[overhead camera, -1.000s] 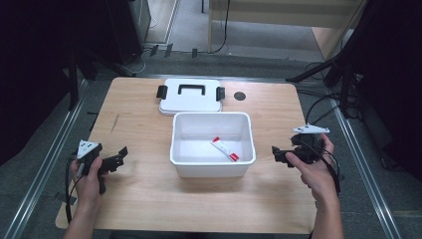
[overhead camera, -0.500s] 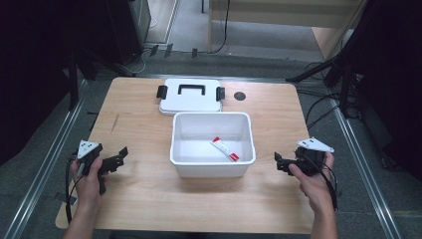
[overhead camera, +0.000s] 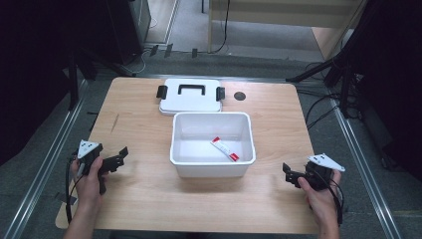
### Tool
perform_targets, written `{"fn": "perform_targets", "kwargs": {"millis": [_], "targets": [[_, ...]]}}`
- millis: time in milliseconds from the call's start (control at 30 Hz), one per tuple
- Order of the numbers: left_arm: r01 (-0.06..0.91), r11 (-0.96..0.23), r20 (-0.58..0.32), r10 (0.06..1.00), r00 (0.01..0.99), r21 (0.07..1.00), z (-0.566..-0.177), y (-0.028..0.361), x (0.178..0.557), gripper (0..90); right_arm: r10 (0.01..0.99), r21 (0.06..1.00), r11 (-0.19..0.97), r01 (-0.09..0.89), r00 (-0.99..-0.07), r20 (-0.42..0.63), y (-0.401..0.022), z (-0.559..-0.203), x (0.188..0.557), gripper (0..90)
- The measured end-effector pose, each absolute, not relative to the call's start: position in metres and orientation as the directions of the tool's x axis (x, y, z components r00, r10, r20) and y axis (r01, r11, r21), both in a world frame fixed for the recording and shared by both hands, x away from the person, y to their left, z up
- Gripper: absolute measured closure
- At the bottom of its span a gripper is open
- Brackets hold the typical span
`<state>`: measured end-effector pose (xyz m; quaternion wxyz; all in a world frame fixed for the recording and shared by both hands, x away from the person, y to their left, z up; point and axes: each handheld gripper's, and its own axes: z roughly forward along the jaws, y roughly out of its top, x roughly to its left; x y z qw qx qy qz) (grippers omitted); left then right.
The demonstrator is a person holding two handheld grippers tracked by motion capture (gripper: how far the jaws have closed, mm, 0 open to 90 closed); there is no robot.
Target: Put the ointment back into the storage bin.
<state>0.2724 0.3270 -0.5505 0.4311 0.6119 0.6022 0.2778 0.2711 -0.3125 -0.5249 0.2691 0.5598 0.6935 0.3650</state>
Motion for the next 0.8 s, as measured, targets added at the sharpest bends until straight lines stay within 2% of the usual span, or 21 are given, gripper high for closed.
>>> {"fn": "perform_targets", "kwargs": {"millis": [167, 300, 800], "targets": [[0.499, 0.097, -0.180, 0.976, 0.121, 0.861, -0.550, 0.327, 0.272, 0.3, 0.976, 0.805, 0.095, 0.585, -0.213, 0.039, -0.323, -0.529, 0.260, 0.3], [0.501, 0.089, -0.174, 0.977, 0.125, 0.861, -0.550, 0.325, 0.272, 0.3, 0.983, 0.805, 0.078, 0.589, -0.180, 0.037, -0.335, -0.535, 0.246, 7.6], [0.494, 0.084, -0.164, 0.979, 0.120, 0.865, -0.550, 0.324, 0.270, 0.3, 0.983, 0.793, 0.040, 0.607, -0.168, 0.079, -0.339, -0.547, 0.239, 8.0]]}}
